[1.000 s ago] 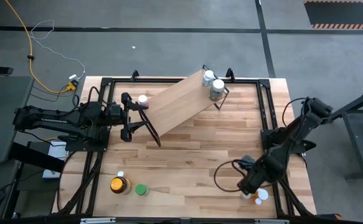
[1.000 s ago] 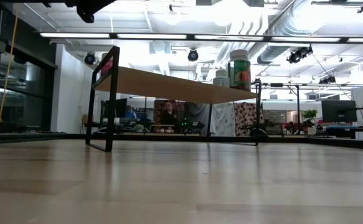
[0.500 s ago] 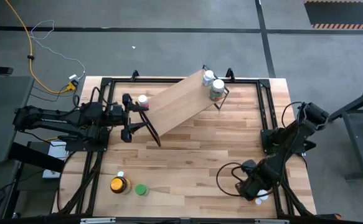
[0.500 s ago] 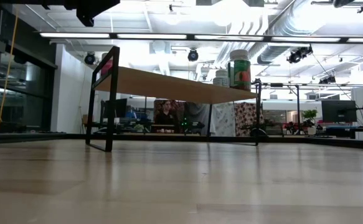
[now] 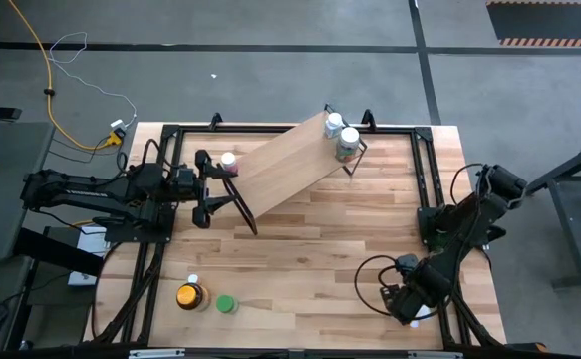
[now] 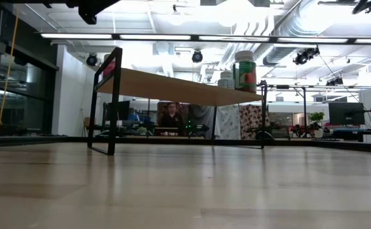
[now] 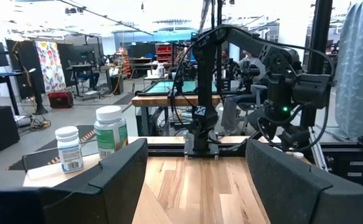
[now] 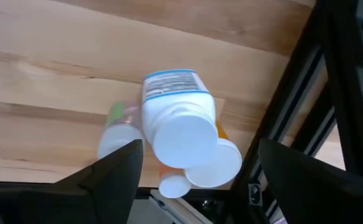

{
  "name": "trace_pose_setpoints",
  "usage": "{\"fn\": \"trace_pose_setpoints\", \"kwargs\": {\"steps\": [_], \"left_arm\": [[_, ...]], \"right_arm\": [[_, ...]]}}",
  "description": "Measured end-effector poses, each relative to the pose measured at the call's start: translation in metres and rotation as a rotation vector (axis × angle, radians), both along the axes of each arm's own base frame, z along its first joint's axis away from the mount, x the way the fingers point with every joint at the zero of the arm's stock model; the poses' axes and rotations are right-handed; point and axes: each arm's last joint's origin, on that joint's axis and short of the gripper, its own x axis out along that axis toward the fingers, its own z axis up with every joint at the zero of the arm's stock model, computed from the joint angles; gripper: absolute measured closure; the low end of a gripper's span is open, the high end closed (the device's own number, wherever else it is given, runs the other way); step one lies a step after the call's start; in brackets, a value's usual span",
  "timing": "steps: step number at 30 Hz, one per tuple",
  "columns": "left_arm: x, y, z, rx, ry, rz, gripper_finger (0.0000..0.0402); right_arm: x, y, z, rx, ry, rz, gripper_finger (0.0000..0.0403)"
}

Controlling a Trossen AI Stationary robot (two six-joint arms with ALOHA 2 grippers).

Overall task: Pick and place medicine bottles onto shelf by color
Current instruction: Put the blue medicine bottle on the shelf

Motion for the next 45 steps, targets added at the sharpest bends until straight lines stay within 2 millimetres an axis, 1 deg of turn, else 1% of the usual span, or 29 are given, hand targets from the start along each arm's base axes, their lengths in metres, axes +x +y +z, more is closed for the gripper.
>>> {"fn": "trace_pose_setpoints", "kwargs": {"steps": [9, 11, 15, 17, 29, 33, 38, 41, 43, 45], "left_arm": [[0.0, 0.0, 0.0, 0.0, 0.0, -0.005, 0.0141], [0.0, 0.0, 0.0, -0.001, -0.001, -0.005, 0.0141], [0.0, 0.0, 0.0, -0.003, -0.001, -0.005, 0.0141], [0.0, 0.0, 0.0, -0.003, -0.001, -0.005, 0.0141], [0.0, 0.0, 0.0, 0.0, -0.001, -0.005, 0.0141], [0.0, 0.0, 0.0, 0.0, -0.001, -0.005, 0.0141], [0.0, 0.0, 0.0, -0.001, -0.001, -0.005, 0.0141], [0.0, 0.0, 0.0, -0.001, -0.001, -0.005, 0.0141], [0.0, 0.0, 0.0, -0.003, -0.001, -0.005, 0.0141], [0.0, 0.0, 0.0, -0.002, -0.002, -0.005, 0.0141]], "right_arm": [[-0.001, 0.0, -0.001, -0.05, -0.052, -0.006, 0.0117], [-0.001, -0.001, -0.005, -0.058, -0.056, -0.005, 0.0119], [-0.003, -0.001, -0.018, -0.007, -0.038, 0.004, 0.0121], [-0.004, -0.001, -0.022, -0.002, -0.031, 0.021, 0.0121], [-0.001, 0.0, -0.021, 0.005, -0.073, 0.028, 0.0125], [-0.001, 0.0, -0.021, 0.013, -0.068, 0.028, 0.0154], [-0.002, 0.0, -0.021, 0.015, -0.063, 0.029, 0.0212], [-0.002, 0.0, -0.021, 0.017, -0.063, 0.029, 0.024], [-0.002, 0.0, -0.021, 0.018, -0.063, 0.037, 0.0249], [-0.002, 0.0, -0.021, 0.021, -0.066, 0.056, 0.0248]]}}
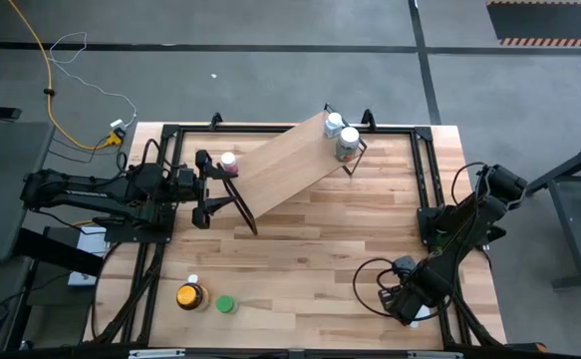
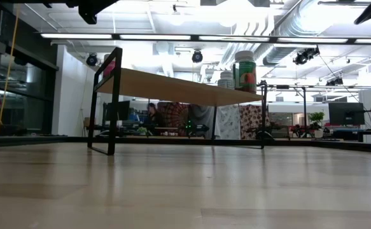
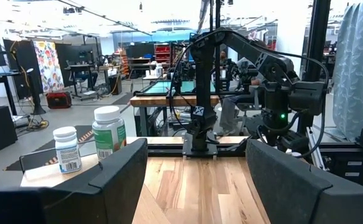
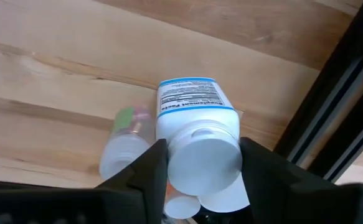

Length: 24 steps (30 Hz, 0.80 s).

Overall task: Pick and place medicine bottles onto shelf by color
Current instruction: Put the blue medicine bottle on the shelf

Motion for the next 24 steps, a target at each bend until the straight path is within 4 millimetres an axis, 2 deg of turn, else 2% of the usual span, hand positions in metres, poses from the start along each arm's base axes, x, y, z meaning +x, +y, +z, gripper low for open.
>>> {"fn": "trace_pose_setpoints", "kwargs": {"steps": [4, 8, 14, 19, 24], "left_arm": [[0.0, 0.0, 0.0, 0.0, 0.0, 0.0, 0.0141], [0.0, 0.0, 0.0, 0.0, 0.0, 0.0, 0.0141], [0.0, 0.0, 0.0, 0.001, -0.005, 0.0, 0.0141], [0.0, 0.0, 0.001, 0.003, -0.008, 0.0, 0.0141], [0.0, 0.0, 0.001, 0.003, -0.008, 0.0, 0.0141]], "right_arm": [[0.001, -0.001, 0.0, 0.003, -0.005, 0.05, 0.0236], [0.001, -0.005, 0.001, 0.004, 0.008, 0.103, 0.0241], [-0.002, -0.019, 0.012, -0.014, -0.003, 0.147, 0.0246], [0.0, -0.034, 0.031, -0.055, -0.167, 0.19, 0.0244], [0.019, -0.05, 0.058, -0.147, -0.388, 0.287, 0.0244]]}}
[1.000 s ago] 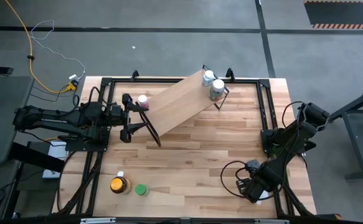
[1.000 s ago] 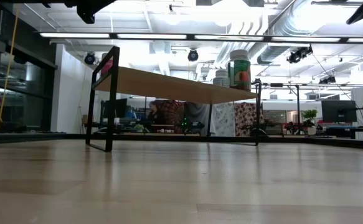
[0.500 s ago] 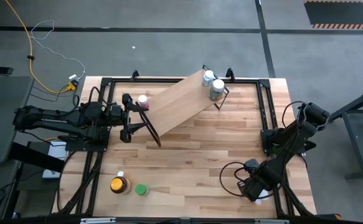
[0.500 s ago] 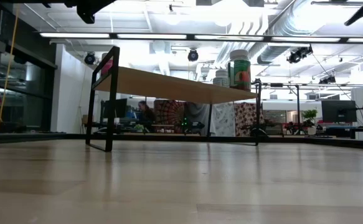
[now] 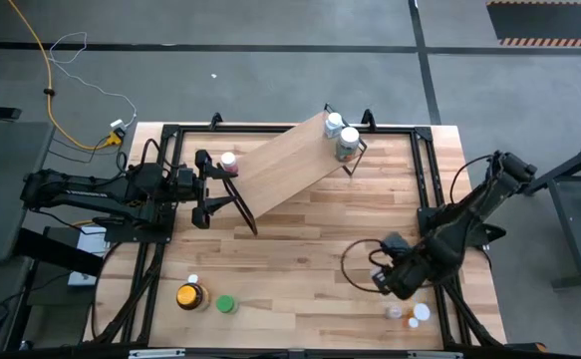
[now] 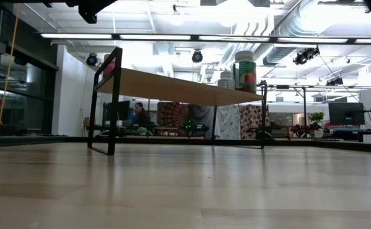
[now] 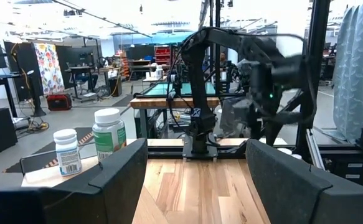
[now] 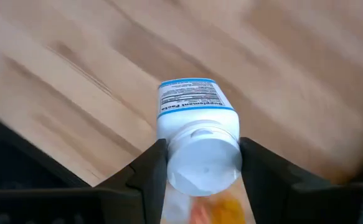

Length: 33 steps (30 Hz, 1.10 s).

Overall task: Pick and place medicine bottles onto shelf by color
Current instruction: Put the blue medicine bottle on the shelf

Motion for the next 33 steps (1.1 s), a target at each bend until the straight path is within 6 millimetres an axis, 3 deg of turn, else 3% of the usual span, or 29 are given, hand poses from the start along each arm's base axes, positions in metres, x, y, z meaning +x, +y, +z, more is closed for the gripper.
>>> {"fn": "trace_pose_setpoints", "kwargs": {"steps": [9, 19, 26, 33], "left_arm": [[0.0, 0.0, 0.0, -0.002, 0.0, 0.0, 0.0141], [0.0, 0.0, 0.0, -0.001, 0.002, 0.0, 0.0141], [0.0, 0.0, 0.0, -0.003, 0.003, 0.0, 0.0141], [0.0, 0.0, -0.001, -0.004, 0.01, -0.001, 0.0141]], "right_arm": [[0.062, -0.045, 0.066, -0.23, -0.302, 0.188, 0.0243], [0.133, -0.126, 0.132, -0.521, -0.345, 0.216, 0.0243], [0.173, -0.187, 0.143, -0.569, -0.235, 0.169, 0.0243], [0.191, -0.244, 0.124, -0.49, -0.028, 0.082, 0.0237]]}}
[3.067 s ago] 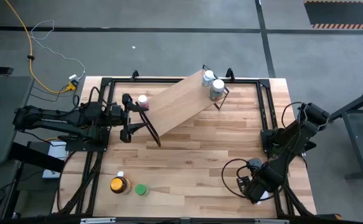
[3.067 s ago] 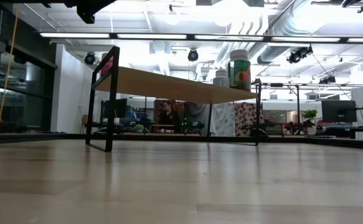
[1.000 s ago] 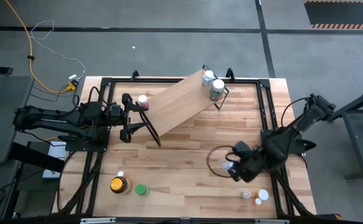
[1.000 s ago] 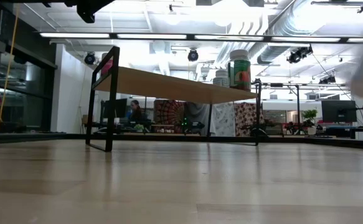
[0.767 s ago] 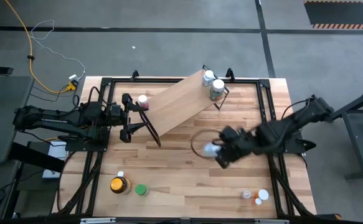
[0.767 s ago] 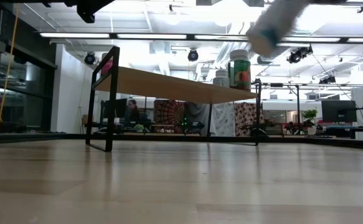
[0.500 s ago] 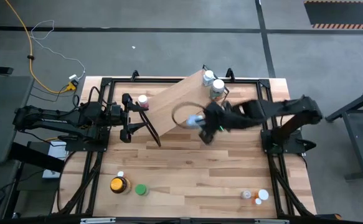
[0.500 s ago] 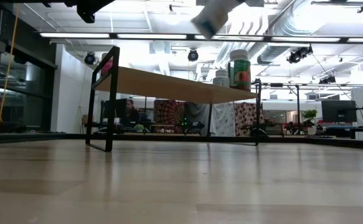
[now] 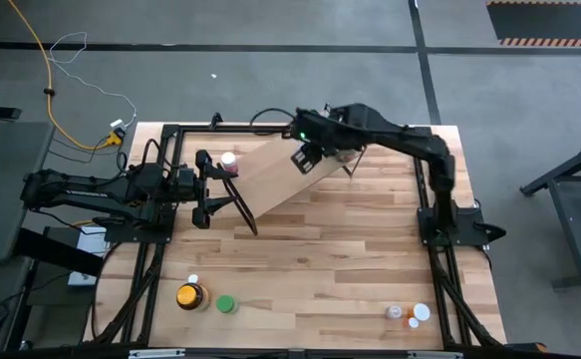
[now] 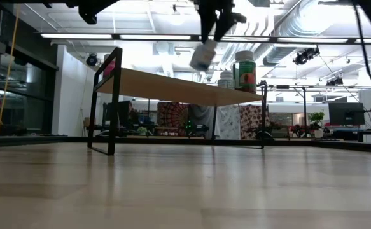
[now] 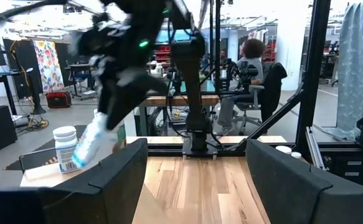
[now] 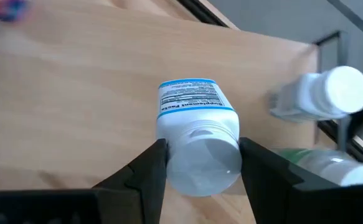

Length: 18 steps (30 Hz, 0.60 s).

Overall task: Pick and place medicine bottles onto shelf by color
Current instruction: Put the blue medicine bottle on the shelf

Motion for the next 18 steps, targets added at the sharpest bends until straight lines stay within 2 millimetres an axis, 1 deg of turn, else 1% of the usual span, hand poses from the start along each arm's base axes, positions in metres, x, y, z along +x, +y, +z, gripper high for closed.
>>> {"fn": "trace_pose_setpoints", "kwargs": {"steps": [5, 9, 13, 18], "left_arm": [[0.0, 0.0, 0.0, -0.014, -0.003, -0.002, 0.0141], [0.0, 0.0, 0.0, -0.014, -0.003, -0.002, 0.0141], [0.0, 0.0, 0.0, -0.014, -0.004, -0.002, 0.0141], [0.0, 0.0, 0.0, -0.014, -0.004, -0.002, 0.0141]], "right_arm": [[0.009, -0.034, -0.019, 0.027, 0.053, -0.062, 0.0236], [0.009, -0.052, -0.032, 0.095, 0.071, -0.075, 0.0235], [0.008, -0.059, -0.034, 0.101, 0.069, -0.092, 0.0235], [0.007, -0.059, -0.034, 0.109, 0.074, -0.099, 0.0235]]}}
